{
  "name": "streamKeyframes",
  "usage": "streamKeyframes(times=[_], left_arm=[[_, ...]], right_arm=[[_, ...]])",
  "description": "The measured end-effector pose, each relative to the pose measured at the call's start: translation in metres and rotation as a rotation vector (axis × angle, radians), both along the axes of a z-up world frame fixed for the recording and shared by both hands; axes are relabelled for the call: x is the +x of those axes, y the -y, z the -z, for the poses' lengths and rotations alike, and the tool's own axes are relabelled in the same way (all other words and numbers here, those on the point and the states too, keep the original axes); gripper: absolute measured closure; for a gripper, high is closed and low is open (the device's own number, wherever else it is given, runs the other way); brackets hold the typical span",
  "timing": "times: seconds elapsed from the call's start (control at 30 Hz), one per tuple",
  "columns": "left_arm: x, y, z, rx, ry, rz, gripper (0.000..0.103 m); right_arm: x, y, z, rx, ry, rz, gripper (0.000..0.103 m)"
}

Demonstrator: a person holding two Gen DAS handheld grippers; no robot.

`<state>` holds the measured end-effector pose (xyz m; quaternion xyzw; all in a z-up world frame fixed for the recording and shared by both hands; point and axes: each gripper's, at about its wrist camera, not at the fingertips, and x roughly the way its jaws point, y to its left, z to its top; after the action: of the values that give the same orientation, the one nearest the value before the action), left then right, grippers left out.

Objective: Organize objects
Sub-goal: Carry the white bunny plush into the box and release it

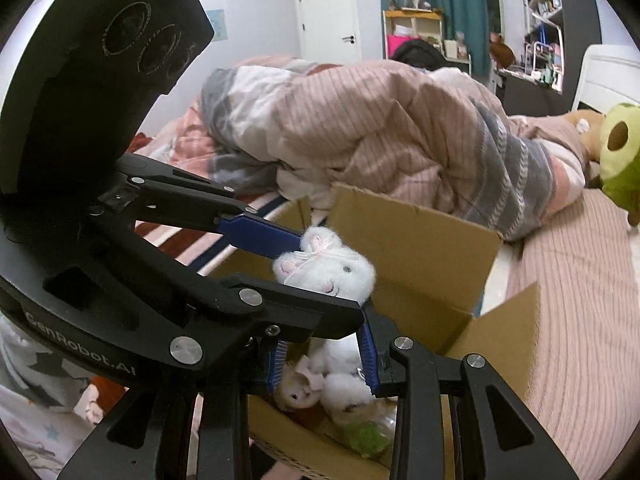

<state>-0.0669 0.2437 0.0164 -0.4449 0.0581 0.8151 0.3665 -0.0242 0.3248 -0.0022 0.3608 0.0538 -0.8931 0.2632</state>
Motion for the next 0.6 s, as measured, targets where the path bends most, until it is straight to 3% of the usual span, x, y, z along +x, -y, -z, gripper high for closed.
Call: streamKeyframes(times=[0.1,0.13,0.17,0.23,0.33,0.5,0.6], left_arm=[[-0.001,-0.004,0.003,-0.013,0.004,0.003,0.060],[-0.002,-0.005,0.005,-0.028,0.006,-0.004,0.057],[-0.002,-0.005,0.005,-0.036,0.004,-0.006,0.048],[-0.002,-0.004,0.005,-0.048,-0.007,-0.030,0.032],[0.001,0.000,0.000,-0.042,-0.025,-0.041,0.016],[0.010,0.009,-0.011,-0.031,-0.047,-0.064,0.012],[0.021,0.019,-0.019,-0.020,-0.083,-0.090,0.003]], right_arm=[[0.002,-0.003,0.002,0.008,0.007,0.009,0.074],[0.002,-0.003,0.003,0.014,0.012,0.013,0.064],[0.002,-0.003,0.004,0.024,0.026,0.022,0.048],[0.004,-0.005,0.004,0.025,0.024,0.036,0.033],[0.007,-0.007,0.002,0.023,0.018,0.039,0.030],[0.016,-0.008,-0.003,0.017,-0.005,0.066,0.020],[0.023,-0.007,-0.009,0.004,-0.044,0.087,0.015]])
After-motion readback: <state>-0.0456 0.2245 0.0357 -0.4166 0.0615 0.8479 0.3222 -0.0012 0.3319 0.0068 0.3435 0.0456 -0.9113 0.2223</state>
